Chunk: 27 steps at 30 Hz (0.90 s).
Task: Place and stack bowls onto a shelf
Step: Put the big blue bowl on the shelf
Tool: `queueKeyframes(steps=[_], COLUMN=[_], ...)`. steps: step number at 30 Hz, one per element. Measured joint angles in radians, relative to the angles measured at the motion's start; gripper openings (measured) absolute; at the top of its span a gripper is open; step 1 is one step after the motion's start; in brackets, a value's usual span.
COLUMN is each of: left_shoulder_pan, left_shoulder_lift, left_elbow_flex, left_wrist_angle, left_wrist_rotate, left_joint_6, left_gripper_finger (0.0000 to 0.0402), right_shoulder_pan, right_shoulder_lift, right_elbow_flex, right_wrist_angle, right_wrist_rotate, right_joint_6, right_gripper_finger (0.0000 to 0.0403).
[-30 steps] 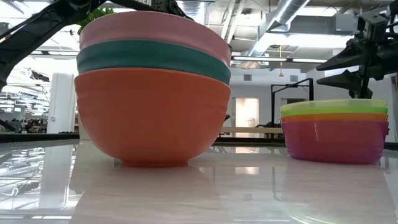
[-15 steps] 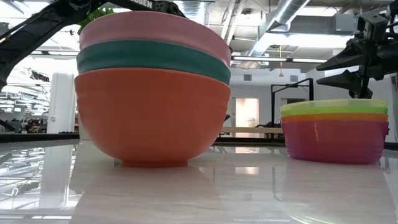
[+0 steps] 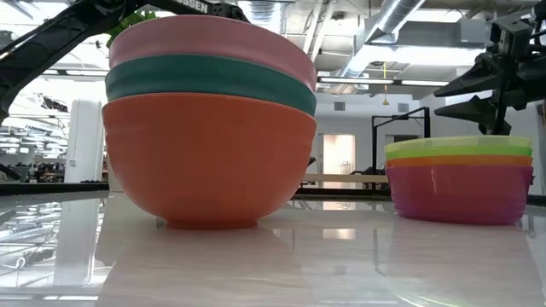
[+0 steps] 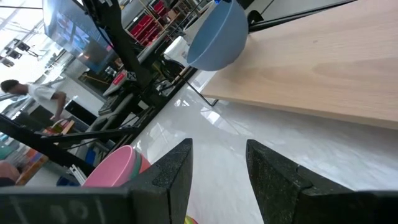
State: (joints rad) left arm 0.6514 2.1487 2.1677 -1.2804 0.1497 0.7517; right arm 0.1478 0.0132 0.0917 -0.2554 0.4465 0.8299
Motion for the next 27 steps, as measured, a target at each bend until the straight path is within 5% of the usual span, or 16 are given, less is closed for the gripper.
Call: queueKeyframes(steps=[27], left_shoulder_pan=[0.016], left_shoulder_lift=[0.05], left_elbow_flex=[-0.001], left_wrist_angle=[-0.016], left_wrist_rotate=[0.004], left_joint_6=[0.041], left_gripper_finger=[0.0009], right_shoulder_pan=[0.0], right_shoulder_lift=[0.0], right_elbow_flex=[0.0], right_wrist_angle=[0.0], right_wrist_rotate=[0.0], right_joint_6=[0.0], right_gripper_finger=[0.0175])
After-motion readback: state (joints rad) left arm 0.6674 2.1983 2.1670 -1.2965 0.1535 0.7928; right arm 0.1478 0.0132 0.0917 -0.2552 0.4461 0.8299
